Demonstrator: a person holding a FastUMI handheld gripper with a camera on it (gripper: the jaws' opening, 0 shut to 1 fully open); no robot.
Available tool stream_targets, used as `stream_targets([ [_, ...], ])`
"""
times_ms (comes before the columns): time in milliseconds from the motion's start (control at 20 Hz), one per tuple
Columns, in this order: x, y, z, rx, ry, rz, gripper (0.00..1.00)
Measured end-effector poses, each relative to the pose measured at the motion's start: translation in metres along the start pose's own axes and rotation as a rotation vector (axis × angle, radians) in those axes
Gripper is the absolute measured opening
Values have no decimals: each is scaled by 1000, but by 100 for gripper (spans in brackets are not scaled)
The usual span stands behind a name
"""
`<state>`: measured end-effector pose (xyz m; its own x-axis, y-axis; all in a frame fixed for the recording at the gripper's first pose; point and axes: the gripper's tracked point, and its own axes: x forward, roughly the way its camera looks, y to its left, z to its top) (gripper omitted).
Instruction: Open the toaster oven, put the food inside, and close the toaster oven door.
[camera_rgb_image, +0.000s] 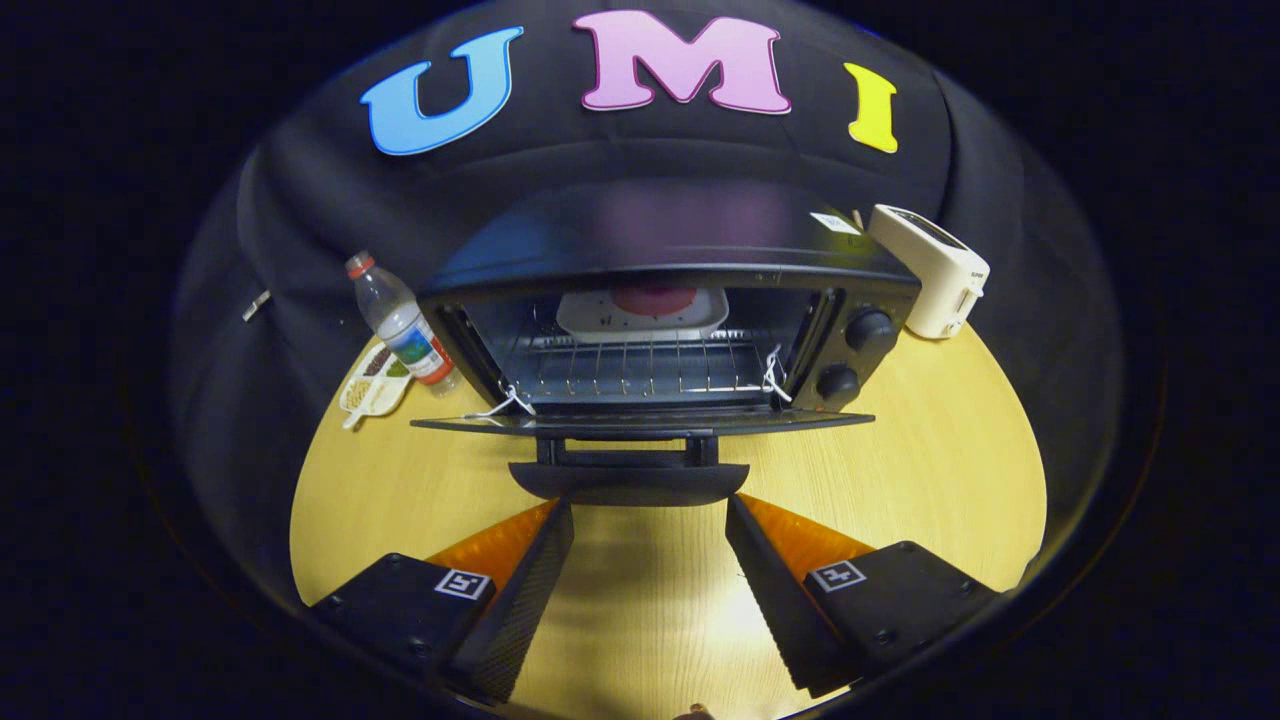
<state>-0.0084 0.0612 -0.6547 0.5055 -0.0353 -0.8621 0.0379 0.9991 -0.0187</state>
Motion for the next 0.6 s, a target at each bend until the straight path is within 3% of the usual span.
stream_targets([
  [300,-25,1,-23,-75,-13,34,100],
  [600,-43,-33,-30,-22,-29,20,100],
])
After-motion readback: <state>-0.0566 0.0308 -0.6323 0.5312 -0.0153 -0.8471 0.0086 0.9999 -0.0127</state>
